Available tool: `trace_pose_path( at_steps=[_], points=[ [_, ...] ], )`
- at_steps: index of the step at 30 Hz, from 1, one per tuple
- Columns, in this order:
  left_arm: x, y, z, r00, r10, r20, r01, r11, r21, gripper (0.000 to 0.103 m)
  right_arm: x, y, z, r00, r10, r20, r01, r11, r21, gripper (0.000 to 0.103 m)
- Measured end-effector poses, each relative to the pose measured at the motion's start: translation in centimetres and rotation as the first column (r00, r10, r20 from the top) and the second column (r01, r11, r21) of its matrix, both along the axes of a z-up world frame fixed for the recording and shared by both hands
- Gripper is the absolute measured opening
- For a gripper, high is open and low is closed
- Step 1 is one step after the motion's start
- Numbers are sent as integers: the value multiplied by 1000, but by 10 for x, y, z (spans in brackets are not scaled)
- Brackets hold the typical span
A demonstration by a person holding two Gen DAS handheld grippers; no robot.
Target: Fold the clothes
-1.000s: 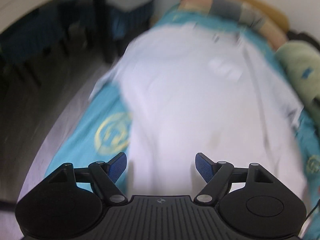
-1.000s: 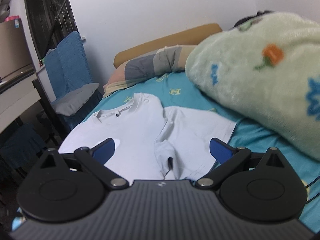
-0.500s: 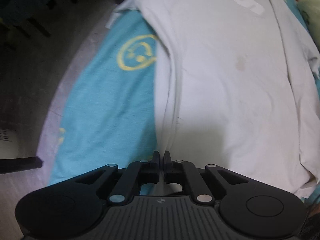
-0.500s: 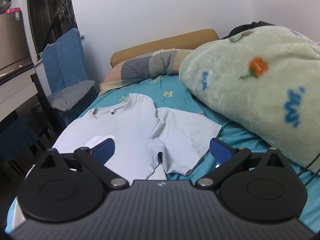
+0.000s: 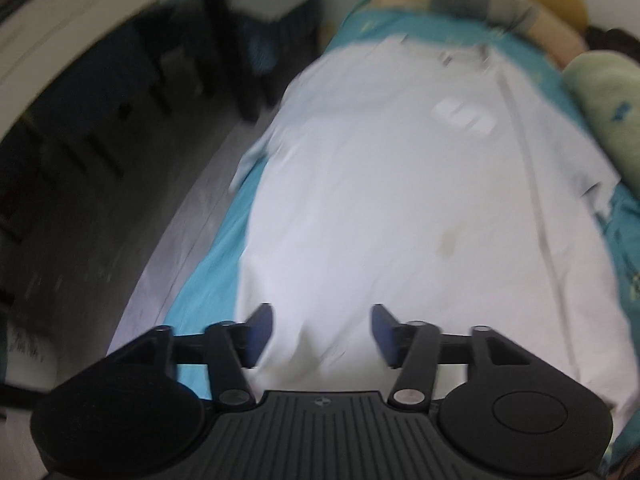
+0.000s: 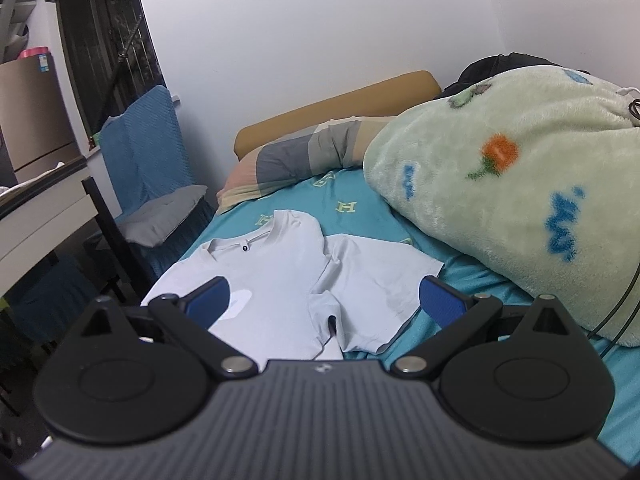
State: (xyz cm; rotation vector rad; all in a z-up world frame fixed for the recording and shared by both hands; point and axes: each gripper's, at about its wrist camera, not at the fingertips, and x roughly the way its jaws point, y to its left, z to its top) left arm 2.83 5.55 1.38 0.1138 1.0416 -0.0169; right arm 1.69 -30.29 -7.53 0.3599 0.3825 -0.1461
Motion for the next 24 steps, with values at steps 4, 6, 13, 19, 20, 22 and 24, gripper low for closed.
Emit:
trace_pose_path(
  at_steps=[4,6,13,19,20,22,24],
  points=[
    [-12,-46,19,981,-73,182,72,997,9,85,2,0,-4,1000,1,-6,-1,1000,16,103],
    [-16,-61,16,966,-92,243,98,995,-12,88,4,-2,-7,1000,-1,-10,1,1000,30,103],
    [0,-65,-59,950,-44,310,90,987,-134,89,19,-7,-23,1000,-28,-8,28,999,28,103],
    [4,-55,-79,958,-43,283,103,974,-202,89,43,-42,-56,992,-121,-37,125,980,154,99],
    [4,-51,-78,959,-36,282,100,971,-216,90,50,-51,-62,990,-130,-47,137,976,172,90],
    [7,-44,-81,960,-20,280,92,965,-245,90,65,-69,-75,987,-146,-73,158,968,195,79],
    [11,-39,-84,961,0,277,78,960,-267,90,82,-84,-89,981,-167,-103,185,963,199,80]
  ],
)
